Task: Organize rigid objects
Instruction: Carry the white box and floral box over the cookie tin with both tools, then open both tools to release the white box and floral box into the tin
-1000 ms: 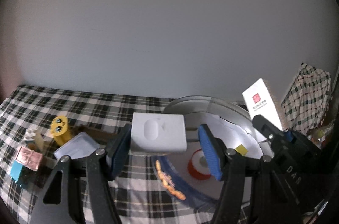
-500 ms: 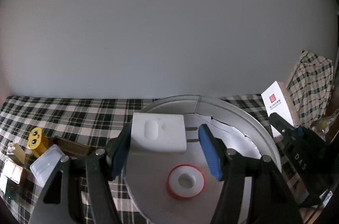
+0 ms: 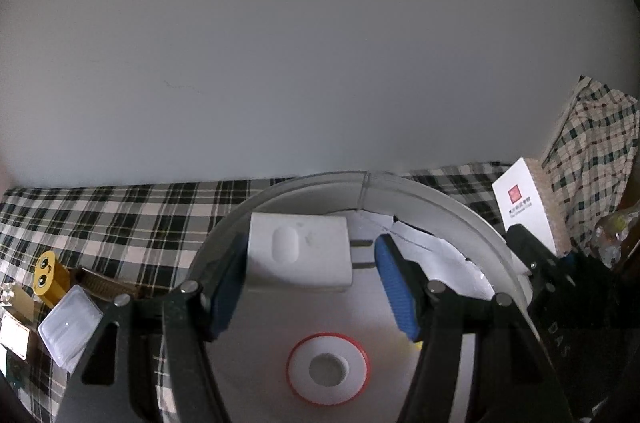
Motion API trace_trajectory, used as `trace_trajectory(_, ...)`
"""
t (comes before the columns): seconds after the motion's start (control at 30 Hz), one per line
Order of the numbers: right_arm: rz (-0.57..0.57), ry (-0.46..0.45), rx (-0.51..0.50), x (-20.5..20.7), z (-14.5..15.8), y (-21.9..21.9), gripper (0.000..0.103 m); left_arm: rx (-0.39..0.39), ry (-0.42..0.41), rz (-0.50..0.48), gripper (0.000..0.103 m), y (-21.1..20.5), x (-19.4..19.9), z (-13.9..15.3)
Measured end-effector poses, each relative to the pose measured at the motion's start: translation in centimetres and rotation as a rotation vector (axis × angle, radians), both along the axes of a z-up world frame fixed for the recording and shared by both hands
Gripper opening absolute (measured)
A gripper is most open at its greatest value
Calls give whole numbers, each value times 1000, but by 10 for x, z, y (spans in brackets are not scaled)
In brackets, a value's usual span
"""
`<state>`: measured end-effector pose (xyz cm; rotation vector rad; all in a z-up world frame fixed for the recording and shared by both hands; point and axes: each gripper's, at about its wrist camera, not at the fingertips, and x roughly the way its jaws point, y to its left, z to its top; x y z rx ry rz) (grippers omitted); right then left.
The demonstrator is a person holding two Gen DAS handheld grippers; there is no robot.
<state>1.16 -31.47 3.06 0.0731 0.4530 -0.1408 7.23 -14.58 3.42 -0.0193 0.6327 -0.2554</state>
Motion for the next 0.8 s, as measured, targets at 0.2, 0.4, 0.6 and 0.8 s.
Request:
trace_trajectory(0.2,0,29,2,6,-8,0,28,43,21,-4,63,-10,6,-1)
trace_trajectory(0.4,6,48,-9,9,-12,3,28,78,46,-9,63,-18,14,-3)
trace_trajectory(0.6,8,62,-11,9,-13,6,28,96,63,-8,63,-24,22,-5)
trace_trajectory(0.8,10,60,-8,10,-14,7,28,111,61,-2,73,-26,22,-6)
